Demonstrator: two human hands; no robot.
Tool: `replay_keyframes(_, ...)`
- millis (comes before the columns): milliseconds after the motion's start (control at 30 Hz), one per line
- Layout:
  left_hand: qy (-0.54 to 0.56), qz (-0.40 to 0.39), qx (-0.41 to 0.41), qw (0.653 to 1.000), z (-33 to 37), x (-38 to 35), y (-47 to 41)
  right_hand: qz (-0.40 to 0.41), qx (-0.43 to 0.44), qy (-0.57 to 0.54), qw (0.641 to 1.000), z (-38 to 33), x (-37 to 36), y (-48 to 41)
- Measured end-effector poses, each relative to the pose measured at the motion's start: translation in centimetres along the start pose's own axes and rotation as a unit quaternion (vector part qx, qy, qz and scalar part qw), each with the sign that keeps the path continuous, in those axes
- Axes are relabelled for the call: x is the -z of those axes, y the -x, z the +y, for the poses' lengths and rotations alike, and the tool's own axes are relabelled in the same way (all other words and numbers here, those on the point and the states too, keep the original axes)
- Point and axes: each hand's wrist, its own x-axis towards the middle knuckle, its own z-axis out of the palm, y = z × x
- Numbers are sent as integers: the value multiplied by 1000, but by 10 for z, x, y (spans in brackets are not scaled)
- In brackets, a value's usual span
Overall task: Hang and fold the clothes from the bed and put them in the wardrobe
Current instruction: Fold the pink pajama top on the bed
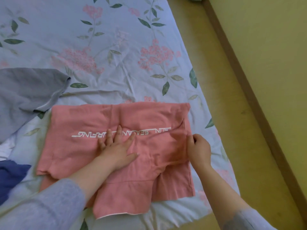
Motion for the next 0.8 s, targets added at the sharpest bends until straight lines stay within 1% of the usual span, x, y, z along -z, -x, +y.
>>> replay_keyframes(67, -3, 4, 12, 1000, 6, 1, -2, 6, -77, -122, 989, 2, 2, -2)
replay_keyframes(100, -9, 4, 16, 1000, 7, 2, -2, -13, -108, -141, 984, 6, 2, -2)
replay_keyframes(167, -11, 5, 21, 1000, 8, 4, -3, -65, -127, -77, 987, 20, 2, 1)
replay_keyframes(233, -11, 15, 24, 1000, 14, 5, -3, -86, -120, 17, 989, 33, 3, 4)
replay_keyframes(267, -14, 34, 23, 999, 19, 5, -2, -79, -110, 49, 990, 36, 4, 5)
replay_keyframes(333, -17, 120, 10, 993, 31, 7, 2, -46, -84, 73, 993, 36, 5, 5)
replay_keyframes(400, -13, 212, -41, 976, 40, 12, 3, -35, -59, 45, 997, 32, 2, 8)
replay_keyframes(433, -10, 225, -75, 971, 45, 12, 3, -47, -49, 31, 997, 31, -1, 10)
replay_keyframes(500, -17, 181, -125, 975, 57, 4, 5, -90, -44, 18, 995, 34, -7, 14)
replay_keyframes(567, -60, 128, -151, 978, 69, -17, 13, -136, -71, -11, 988, 41, -8, 13)
replay_keyframes(600, -84, 118, -164, 976, 72, -28, 19, -147, -83, -25, 985, 43, -8, 11)
replay_keyframes(667, -124, 125, -187, 967, 70, -35, 29, -135, -84, -39, 986, 45, -3, 5)
replay_keyframes(733, -151, 152, -207, 955, 65, -34, 32, -94, -65, -39, 993, 44, 5, -2)
replay_keyframes(767, -166, 153, -221, 949, 64, -33, 31, -73, -55, -33, 995, 45, 9, -5)
replay_keyframes(800, -191, 129, -238, 943, 63, -32, 29, -61, -48, -21, 997, 47, 13, -7)
